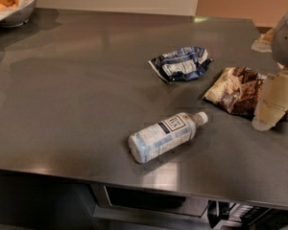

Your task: Pick blue plastic bottle

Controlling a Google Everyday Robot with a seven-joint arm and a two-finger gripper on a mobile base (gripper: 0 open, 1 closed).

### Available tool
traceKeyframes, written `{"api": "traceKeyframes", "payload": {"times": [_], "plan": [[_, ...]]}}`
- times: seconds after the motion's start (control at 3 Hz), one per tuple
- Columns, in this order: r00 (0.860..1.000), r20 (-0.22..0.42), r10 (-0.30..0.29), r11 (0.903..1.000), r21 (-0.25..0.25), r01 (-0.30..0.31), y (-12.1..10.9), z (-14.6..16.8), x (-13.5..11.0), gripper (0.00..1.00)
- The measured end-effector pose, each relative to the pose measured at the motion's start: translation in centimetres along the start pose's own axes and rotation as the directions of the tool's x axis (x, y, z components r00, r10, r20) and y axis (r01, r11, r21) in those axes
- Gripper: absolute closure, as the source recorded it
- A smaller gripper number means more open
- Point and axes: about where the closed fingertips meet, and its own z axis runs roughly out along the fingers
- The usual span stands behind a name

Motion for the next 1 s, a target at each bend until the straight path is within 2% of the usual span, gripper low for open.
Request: {"api": "traceKeyframes", "payload": {"times": [0.67,1.0], "plan": [[1.000,0.000,-0.013,0.9999,0.003,0.013,0.1,0.0,-0.2,0.00],[0.993,0.018,-0.115,0.9916,-0.057,0.116,1.8,2.7,-2.2,0.00]]}}
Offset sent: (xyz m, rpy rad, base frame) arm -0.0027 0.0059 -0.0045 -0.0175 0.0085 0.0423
